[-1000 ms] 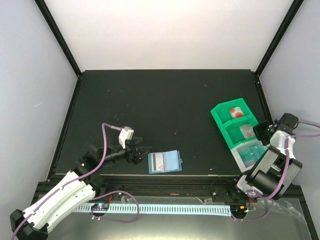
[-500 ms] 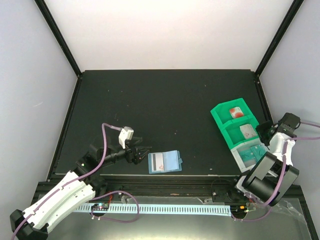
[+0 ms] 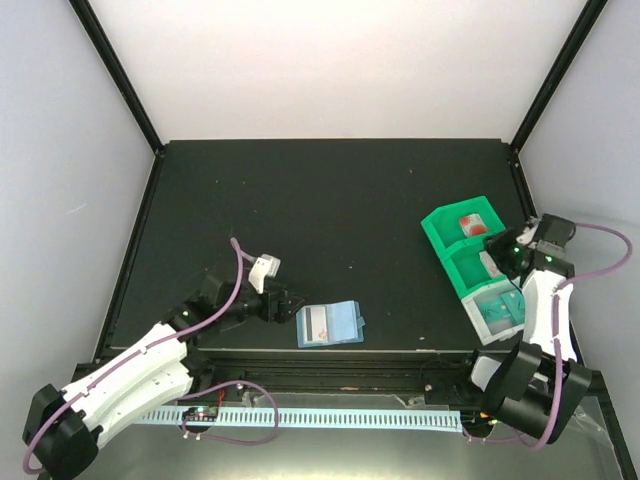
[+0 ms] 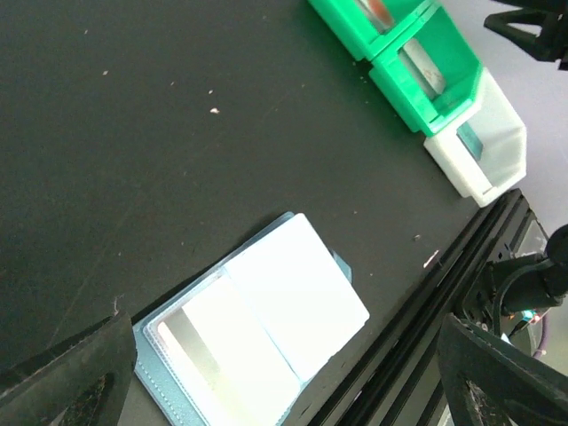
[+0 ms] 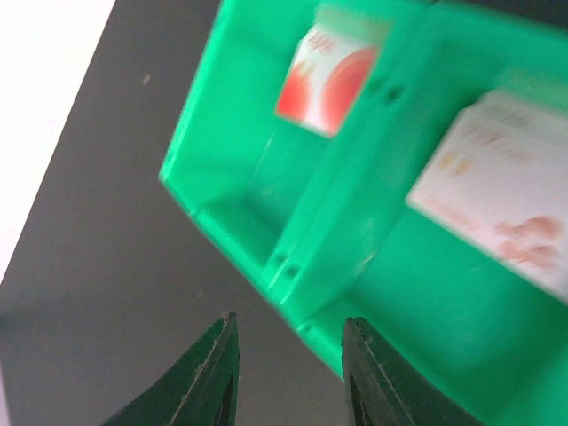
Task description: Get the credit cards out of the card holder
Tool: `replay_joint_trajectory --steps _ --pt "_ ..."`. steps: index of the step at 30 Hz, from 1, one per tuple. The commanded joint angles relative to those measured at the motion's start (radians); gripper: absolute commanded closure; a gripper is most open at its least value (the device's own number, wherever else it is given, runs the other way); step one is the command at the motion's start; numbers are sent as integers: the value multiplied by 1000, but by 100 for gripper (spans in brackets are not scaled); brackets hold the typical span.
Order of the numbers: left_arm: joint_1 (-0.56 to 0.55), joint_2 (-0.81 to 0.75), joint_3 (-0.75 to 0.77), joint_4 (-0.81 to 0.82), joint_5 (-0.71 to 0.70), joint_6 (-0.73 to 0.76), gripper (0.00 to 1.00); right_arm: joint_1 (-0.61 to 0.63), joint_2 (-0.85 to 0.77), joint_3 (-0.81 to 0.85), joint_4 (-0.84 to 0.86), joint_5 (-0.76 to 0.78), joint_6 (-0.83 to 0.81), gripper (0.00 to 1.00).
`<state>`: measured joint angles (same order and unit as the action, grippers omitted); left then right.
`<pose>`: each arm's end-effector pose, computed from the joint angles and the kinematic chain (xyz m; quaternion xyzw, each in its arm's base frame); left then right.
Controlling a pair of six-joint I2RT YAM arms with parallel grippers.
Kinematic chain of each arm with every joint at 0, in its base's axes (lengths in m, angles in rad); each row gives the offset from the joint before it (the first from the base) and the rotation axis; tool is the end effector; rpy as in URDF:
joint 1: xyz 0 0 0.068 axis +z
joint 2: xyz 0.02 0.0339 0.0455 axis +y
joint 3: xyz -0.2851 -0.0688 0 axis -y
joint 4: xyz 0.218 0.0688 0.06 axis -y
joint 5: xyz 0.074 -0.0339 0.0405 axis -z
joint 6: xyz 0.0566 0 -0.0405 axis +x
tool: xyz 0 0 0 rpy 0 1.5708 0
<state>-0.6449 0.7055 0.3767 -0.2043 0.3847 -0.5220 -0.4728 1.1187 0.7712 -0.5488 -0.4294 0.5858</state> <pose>0.0972 -0.0997 0.2205 0.1470 0.8449 -0.4067 0.3148 0.1881 -0.0697 0.2541 0.4047 0.8314 0.2190 0.3114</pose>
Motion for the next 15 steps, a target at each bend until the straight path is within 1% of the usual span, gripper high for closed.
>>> replay_joint_trajectory --steps 1,6,9,15 --pt "8 41 -9 24 -21 -64 6 106 -26 -12 -22 -68 -6 67" --pt "11 78 -7 12 -32 -74 7 219 -86 -34 -20 -109 -7 67" --pt "11 82 -30 55 18 -78 7 342 -135 -76 14 -103 1 66" --pt "12 68 -103 148 41 -193 7 459 -196 -205 77 -145 36 66"
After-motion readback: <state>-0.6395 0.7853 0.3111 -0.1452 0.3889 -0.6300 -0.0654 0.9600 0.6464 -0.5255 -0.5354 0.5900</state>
